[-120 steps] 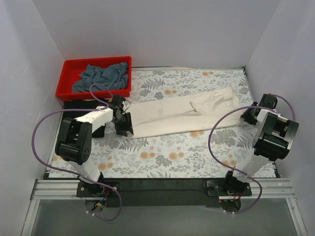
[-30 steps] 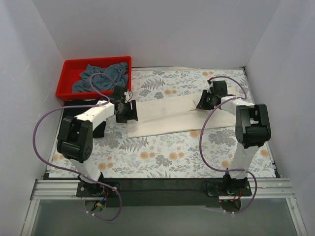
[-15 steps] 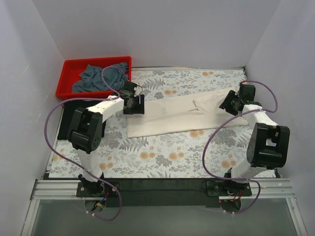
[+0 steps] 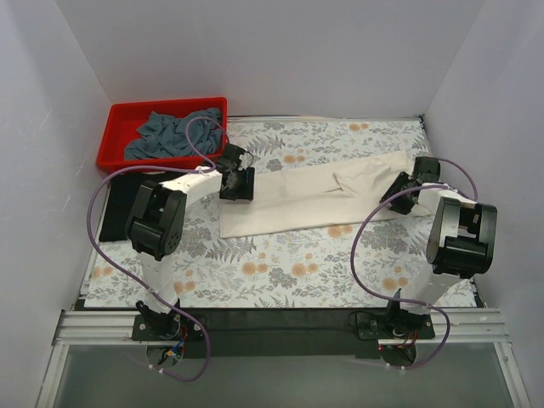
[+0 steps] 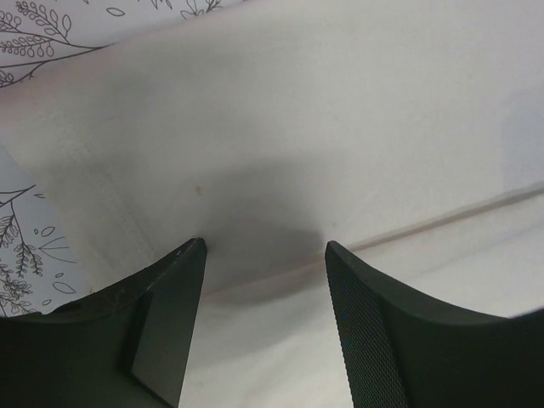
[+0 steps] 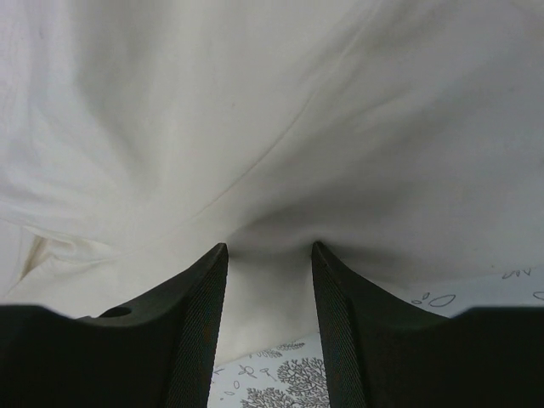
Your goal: Fold and stack the t-shirts
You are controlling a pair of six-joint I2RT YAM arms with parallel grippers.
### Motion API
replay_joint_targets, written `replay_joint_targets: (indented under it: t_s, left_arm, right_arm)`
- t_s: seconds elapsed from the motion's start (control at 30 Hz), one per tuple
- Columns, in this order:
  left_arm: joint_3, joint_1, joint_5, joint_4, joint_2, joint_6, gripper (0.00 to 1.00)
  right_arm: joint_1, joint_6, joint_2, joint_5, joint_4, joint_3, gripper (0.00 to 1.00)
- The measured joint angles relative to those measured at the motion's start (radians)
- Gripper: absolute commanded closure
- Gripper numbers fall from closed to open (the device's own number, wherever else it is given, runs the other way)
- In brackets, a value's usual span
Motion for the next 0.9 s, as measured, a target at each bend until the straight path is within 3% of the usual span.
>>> replay_joint_targets:
  t_s: [0.2,0.57,0.77,0.9]
  left_arm:
    - [-0.069,0.001,0.029,0.009,-0.048,-0.054,0.48]
    - [-0.28,-0.005,0.261,-0.004,-0.204,-0.282,0.49]
    - [-0.404,-0.058,0.378,0.071,-0.266,-0.412,0.48]
    - [-0.465,-0.124,0.408,0.112,-0.3,-0.513,0.47]
  right_arm:
    - [-0.005,0.006,0.108,-0.029,0.019,0.109,0.54]
    - [-0.008,-0.045,0.481,-0.202,0.015,0.595,0.53]
    - [-0.008,-0.093,0.613,-0.278,-0.03,0.797,0.52]
    - [-0.008,-0.125,0.64,-0.294,-0.056,0.845,0.52]
